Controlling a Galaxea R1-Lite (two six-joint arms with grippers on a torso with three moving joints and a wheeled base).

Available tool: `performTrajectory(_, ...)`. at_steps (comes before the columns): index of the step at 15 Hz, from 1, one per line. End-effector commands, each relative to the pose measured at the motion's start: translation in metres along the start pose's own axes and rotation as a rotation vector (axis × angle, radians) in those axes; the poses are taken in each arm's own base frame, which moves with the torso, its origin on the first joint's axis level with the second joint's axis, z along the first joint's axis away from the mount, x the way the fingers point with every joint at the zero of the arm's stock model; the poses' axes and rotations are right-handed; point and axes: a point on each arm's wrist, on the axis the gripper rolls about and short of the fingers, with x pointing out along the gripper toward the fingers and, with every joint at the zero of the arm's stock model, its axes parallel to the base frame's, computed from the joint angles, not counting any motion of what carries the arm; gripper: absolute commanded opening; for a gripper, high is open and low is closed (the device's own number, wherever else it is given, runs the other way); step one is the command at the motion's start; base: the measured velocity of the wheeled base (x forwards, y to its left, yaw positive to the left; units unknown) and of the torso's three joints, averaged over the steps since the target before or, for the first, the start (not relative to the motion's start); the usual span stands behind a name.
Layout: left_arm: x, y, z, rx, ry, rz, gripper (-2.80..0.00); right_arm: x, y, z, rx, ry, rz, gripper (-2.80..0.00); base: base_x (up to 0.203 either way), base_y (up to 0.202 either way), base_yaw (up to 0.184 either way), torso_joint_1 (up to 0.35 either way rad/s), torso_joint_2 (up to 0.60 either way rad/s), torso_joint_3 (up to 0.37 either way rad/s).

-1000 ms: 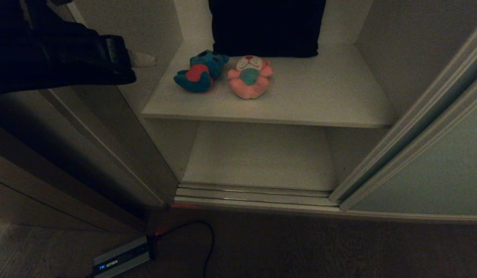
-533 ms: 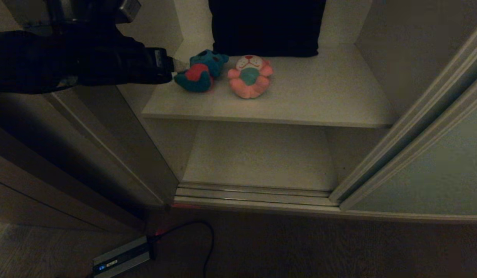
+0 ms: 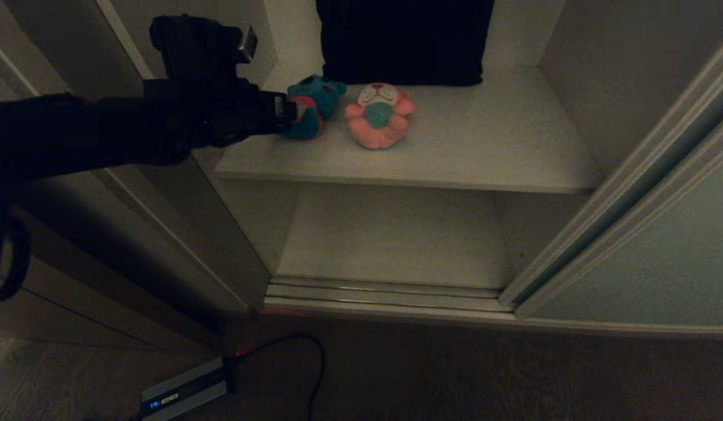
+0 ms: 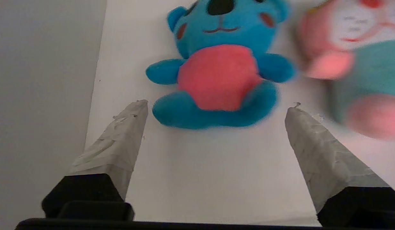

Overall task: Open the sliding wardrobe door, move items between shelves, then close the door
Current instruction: Place the blue doll on the lower shelf

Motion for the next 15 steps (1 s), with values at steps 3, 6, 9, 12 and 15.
performTrajectory(3, 0.031, -0.004, -0.037, 0.035, -0.010, 0.052, 0.00, 0.000, 0.000, -0.001, 0.000, 0.003, 0.001, -2.80, 0.000, 0.000, 0.000, 0.000, 0.00, 0.000)
performTrajectory(6, 0.042, -0.006, -0.053, 0.032, -0.009, 0.051, 0.00, 0.000, 0.000, -0.001, -0.001, 0.003, 0.001, -2.80, 0.000, 0.000, 0.000, 0.000, 0.00, 0.000)
performTrajectory(9, 0.053, -0.007, -0.067, 0.025, -0.035, 0.049, 0.00, 0.000, 0.000, -0.001, 0.000, 0.005, 0.001, -2.80, 0.000, 0.000, 0.000, 0.000, 0.00, 0.000)
performTrajectory(12, 0.057, -0.008, -0.071, 0.022, -0.062, 0.051, 0.00, 0.000, 0.000, -0.001, -0.001, 0.003, 0.001, -2.80, 0.000, 0.000, 0.000, 0.000, 0.00, 0.000)
performTrajectory(15, 0.056, -0.007, -0.067, 0.014, -0.099, 0.053, -2.80, 0.000, 0.000, -0.001, -0.001, 0.002, 0.001, -2.80, 0.000, 0.000, 0.000, 0.000, 0.00, 0.000)
